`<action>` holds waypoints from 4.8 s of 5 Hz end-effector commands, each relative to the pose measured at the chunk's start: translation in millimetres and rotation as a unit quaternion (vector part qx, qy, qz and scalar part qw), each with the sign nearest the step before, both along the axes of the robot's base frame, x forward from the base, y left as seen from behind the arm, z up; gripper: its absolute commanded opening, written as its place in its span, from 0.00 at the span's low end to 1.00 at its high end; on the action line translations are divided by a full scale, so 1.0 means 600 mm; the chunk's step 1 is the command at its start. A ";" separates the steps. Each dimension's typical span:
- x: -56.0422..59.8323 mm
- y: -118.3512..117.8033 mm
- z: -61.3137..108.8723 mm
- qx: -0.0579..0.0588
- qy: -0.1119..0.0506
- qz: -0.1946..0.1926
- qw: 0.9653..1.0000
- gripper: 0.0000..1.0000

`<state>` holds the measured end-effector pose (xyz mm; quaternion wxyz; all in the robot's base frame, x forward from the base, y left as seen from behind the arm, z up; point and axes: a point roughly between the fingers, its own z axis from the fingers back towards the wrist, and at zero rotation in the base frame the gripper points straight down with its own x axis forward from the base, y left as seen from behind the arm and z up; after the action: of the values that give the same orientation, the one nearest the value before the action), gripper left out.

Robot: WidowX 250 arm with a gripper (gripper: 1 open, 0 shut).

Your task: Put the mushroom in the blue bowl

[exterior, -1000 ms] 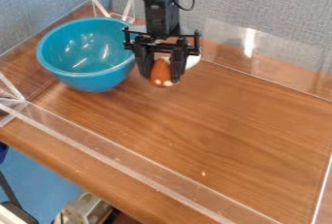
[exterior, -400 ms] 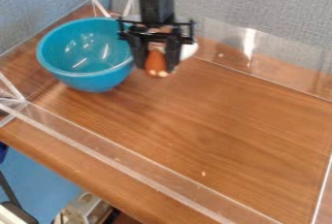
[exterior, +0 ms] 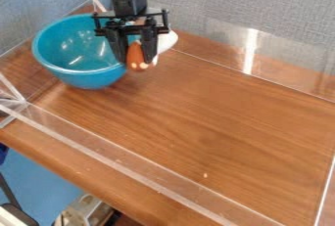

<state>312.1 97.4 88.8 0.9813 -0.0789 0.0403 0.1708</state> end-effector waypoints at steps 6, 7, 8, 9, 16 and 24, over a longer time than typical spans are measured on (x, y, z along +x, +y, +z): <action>0.014 0.095 0.014 0.021 -0.003 0.136 0.990 0.00; 0.012 0.102 0.014 0.023 0.001 0.151 0.988 0.00; 0.009 0.110 0.013 0.024 0.005 0.167 0.986 0.00; 0.005 0.117 0.013 0.025 0.010 0.183 0.983 0.00; -0.035 0.153 0.005 0.028 0.027 0.308 0.951 0.00; -0.004 0.103 0.105 0.055 -0.021 0.298 0.953 1.00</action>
<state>306.6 158.4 116.7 0.8870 -0.0400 0.0397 0.4584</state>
